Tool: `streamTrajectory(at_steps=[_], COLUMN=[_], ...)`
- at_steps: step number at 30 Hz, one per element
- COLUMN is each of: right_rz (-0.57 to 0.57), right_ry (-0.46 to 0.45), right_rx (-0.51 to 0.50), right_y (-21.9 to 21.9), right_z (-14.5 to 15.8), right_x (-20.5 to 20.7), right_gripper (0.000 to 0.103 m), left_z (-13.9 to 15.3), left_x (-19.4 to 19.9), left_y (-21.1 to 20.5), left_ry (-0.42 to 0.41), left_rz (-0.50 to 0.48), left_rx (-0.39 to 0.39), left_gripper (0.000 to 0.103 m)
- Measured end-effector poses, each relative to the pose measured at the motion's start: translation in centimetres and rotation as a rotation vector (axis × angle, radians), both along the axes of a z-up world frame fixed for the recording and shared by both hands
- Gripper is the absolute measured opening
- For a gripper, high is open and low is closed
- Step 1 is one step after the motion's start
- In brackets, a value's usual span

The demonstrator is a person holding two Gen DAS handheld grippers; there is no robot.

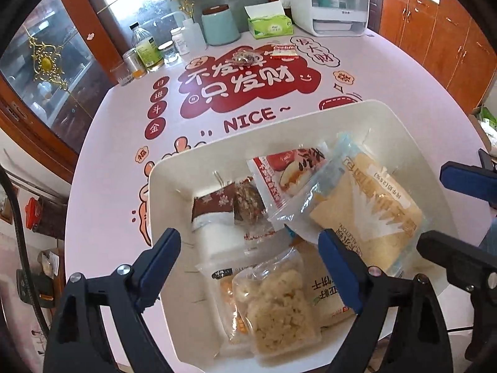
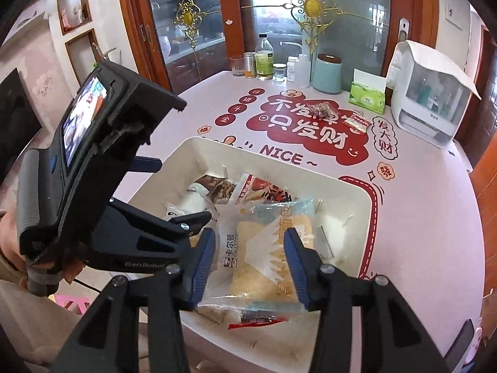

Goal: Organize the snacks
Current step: 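Carry the brown candy and bread pack over the white tray and release them, then move both grippers back to the last snacks on the table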

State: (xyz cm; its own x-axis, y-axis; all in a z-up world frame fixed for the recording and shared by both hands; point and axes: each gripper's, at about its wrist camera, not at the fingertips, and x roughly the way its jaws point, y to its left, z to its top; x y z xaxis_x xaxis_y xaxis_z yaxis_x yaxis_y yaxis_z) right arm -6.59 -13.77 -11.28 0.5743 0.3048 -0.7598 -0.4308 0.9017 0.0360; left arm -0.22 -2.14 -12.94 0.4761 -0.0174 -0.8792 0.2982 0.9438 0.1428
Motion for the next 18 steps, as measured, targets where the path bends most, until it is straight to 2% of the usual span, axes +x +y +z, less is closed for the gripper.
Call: streamTrajectory(at_steps=[7, 13, 18], right_rz=[-0.034, -0.113, -0.173], right_ry=[-0.025, -0.084, -0.102], right_rx=[-0.003, 0.016, 0.052], right_y=[-0.6, -2.9, -5.0], right_z=[0.7, 3.2, 4.9], right_x=[0.7, 2.6, 4.6], right_gripper=[0.046, 0.046, 0.047], left_z=[2.1, 6.3, 9.4], left_x=[0.7, 2.4, 4.0], left_y=[0.4, 1.5, 2.5], left_ry=[-0.042, -0.103, -0.169], left_rz=[0.009, 0.025, 0.028], left_rx=[-0.024, -0.100, -0.110], left_gripper=[0.089, 0.090, 0.090])
